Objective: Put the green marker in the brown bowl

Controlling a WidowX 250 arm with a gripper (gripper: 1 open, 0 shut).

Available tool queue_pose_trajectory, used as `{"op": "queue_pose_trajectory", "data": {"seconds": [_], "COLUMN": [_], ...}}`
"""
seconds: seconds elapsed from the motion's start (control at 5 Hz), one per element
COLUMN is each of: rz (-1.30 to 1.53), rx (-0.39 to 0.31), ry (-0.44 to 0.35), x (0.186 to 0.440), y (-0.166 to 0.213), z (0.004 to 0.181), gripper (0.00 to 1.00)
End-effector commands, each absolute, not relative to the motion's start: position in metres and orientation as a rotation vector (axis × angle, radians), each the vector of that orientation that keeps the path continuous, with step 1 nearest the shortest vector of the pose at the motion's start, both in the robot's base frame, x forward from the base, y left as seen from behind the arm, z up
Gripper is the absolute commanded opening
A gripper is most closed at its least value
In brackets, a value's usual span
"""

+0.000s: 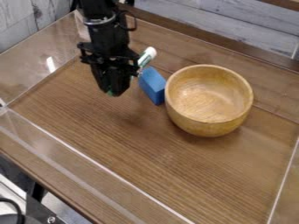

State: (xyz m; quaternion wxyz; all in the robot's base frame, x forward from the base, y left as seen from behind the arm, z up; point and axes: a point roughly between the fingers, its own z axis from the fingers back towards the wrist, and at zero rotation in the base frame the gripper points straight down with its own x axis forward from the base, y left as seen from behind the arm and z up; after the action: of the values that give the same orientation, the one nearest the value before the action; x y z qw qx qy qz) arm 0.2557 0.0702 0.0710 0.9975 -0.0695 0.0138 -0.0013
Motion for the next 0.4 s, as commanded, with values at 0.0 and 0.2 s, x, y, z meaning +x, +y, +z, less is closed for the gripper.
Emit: {"op": "queue_pose_trajectory", "data": {"seconds": [0.0, 0.2], "rz": [-0.027, -0.038], "rx": [-0.126, -0.132], "ry": [-0.066, -0.069], "x": [0.2711, 0.2735], "y": [0.0652, 0.0571], "z": [0.1006, 0.104], "gripper": [0.0, 0.0]}}
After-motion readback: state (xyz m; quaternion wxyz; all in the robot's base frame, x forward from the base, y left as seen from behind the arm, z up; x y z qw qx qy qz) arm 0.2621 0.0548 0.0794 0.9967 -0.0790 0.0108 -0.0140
